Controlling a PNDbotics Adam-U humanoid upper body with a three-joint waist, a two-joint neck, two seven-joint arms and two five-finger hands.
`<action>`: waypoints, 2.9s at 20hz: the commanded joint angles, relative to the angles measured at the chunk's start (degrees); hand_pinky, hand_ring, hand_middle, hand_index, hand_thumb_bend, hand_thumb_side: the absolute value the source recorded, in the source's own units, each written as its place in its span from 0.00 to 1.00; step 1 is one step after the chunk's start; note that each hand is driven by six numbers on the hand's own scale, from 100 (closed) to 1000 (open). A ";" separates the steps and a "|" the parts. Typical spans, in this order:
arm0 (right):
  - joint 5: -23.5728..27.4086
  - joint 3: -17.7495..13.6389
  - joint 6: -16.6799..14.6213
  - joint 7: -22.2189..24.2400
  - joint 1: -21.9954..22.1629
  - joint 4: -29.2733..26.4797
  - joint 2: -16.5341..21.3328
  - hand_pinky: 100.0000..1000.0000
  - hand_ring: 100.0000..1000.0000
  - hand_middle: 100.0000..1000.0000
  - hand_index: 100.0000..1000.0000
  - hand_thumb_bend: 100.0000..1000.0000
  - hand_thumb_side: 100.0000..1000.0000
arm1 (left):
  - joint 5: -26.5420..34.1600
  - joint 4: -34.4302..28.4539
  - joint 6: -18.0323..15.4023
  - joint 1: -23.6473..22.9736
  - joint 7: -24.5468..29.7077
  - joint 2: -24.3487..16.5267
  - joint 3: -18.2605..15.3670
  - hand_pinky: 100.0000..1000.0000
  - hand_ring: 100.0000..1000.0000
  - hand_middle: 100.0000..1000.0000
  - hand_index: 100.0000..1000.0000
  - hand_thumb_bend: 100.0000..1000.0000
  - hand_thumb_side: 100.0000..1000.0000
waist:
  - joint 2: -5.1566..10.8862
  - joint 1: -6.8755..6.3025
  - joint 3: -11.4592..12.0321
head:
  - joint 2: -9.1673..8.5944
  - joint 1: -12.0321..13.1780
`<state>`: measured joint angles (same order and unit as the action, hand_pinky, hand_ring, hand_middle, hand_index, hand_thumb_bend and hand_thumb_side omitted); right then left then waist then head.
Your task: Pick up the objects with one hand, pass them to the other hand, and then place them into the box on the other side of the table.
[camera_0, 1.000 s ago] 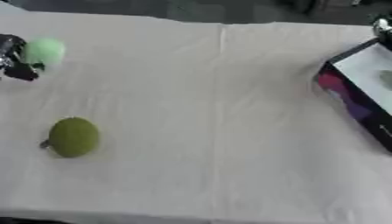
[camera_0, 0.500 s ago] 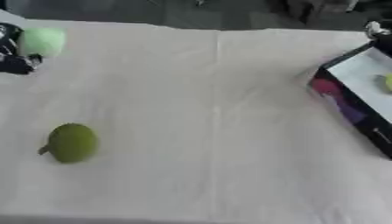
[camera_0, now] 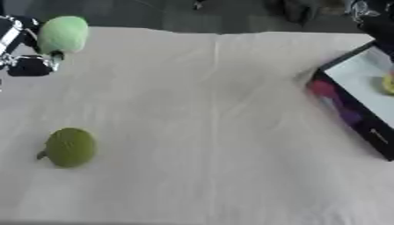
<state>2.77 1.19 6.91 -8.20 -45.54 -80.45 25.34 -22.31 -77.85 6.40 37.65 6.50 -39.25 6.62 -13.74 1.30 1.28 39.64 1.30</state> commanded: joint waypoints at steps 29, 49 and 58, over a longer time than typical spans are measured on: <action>-10.52 15.73 3.46 18.98 -12.91 -2.94 -13.47 0.99 0.94 0.90 0.90 0.05 0.14 | -2.19 -11.83 0.80 -2.23 -3.14 10.90 7.65 0.65 0.42 0.38 0.44 0.00 0.00 | 2.83 0.15 -0.49 | 1.36 -1.47; -20.15 20.49 0.62 30.55 -14.27 -0.06 -17.54 0.98 0.94 0.92 0.92 0.28 0.02 | -3.84 -10.64 -0.16 -2.35 -4.40 12.81 9.01 0.65 0.42 0.38 0.44 0.00 0.00 | 2.89 0.22 -0.54 | 1.28 -1.85; -24.57 21.50 -1.29 32.78 -14.19 1.48 -19.15 0.97 0.94 0.92 0.91 0.33 0.00 | -2.93 -10.85 -1.04 -2.35 -3.90 13.64 9.58 0.65 0.42 0.37 0.43 0.00 0.00 | 2.78 0.26 -0.50 | 1.40 -2.06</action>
<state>-20.93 22.74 5.96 24.33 -58.51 -78.74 6.22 -25.44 -87.78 5.69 34.58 2.59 -25.23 16.34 -12.21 1.81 0.76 41.14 -0.65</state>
